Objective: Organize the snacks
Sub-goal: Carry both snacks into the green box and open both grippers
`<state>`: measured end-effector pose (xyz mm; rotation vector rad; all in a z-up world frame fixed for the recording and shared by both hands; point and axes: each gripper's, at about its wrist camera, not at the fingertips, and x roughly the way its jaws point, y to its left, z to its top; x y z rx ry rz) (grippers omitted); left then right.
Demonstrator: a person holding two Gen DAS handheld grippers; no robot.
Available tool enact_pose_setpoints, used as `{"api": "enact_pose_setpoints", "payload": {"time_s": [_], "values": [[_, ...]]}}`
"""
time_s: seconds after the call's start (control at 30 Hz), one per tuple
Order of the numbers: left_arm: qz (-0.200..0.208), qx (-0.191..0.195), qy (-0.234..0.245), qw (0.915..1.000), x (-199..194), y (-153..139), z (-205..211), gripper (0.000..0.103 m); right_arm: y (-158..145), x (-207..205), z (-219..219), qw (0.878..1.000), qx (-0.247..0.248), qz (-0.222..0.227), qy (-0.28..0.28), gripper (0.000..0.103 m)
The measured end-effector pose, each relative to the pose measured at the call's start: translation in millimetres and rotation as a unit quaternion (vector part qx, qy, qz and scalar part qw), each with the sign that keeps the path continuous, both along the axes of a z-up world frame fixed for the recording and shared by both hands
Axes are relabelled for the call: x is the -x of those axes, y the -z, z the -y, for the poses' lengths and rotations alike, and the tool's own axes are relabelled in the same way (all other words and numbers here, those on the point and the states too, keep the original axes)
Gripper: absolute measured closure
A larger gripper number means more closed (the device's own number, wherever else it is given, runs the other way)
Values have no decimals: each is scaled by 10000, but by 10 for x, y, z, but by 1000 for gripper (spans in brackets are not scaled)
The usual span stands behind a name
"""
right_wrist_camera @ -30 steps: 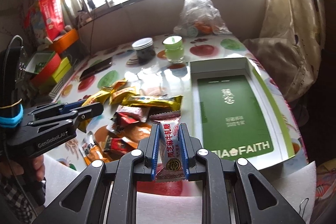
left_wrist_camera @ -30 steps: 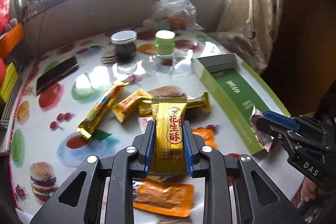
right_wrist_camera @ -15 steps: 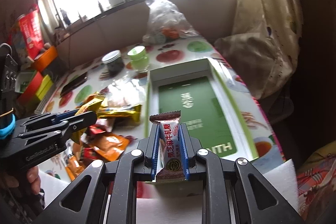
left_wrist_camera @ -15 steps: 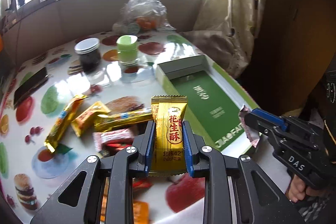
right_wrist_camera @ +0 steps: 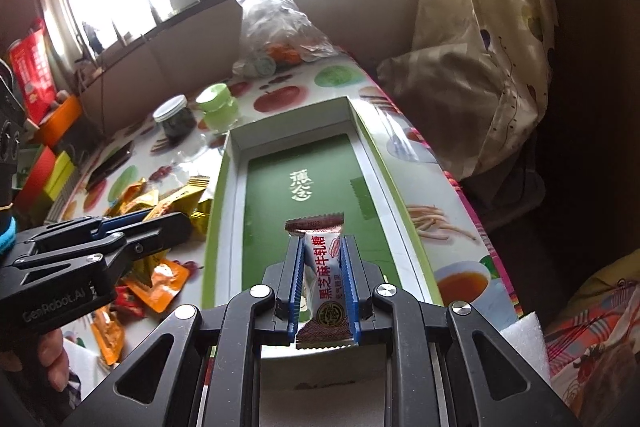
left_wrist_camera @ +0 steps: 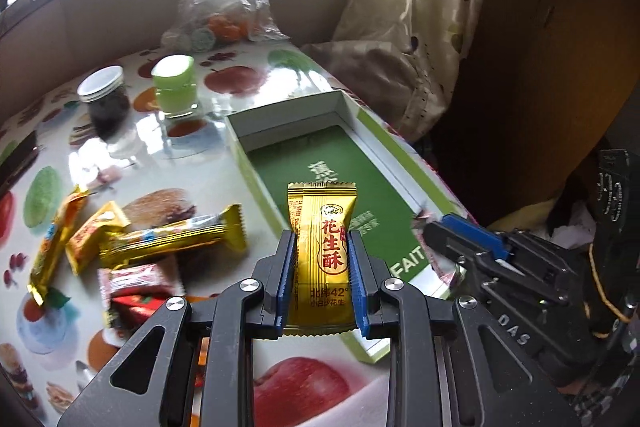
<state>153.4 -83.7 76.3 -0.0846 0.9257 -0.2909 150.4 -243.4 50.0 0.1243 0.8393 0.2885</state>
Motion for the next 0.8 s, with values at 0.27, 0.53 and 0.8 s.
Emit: {"api": "enact_pose_setpoints", "payload": {"time_s": [0.27, 0.53, 0.8], "values": [[-193, -50, 115, 9997, -85, 153, 179, 77, 119, -86, 75, 9999, 9, -96, 41, 86], [-395, -169, 153, 9990, -169, 305, 300, 77, 160, -98, 127, 9998, -40, -145, 101, 86], [-585, -251, 169, 9978, -227, 441, 412, 77, 143, -55, 202, 9996, -80, -153, 204, 86]]}}
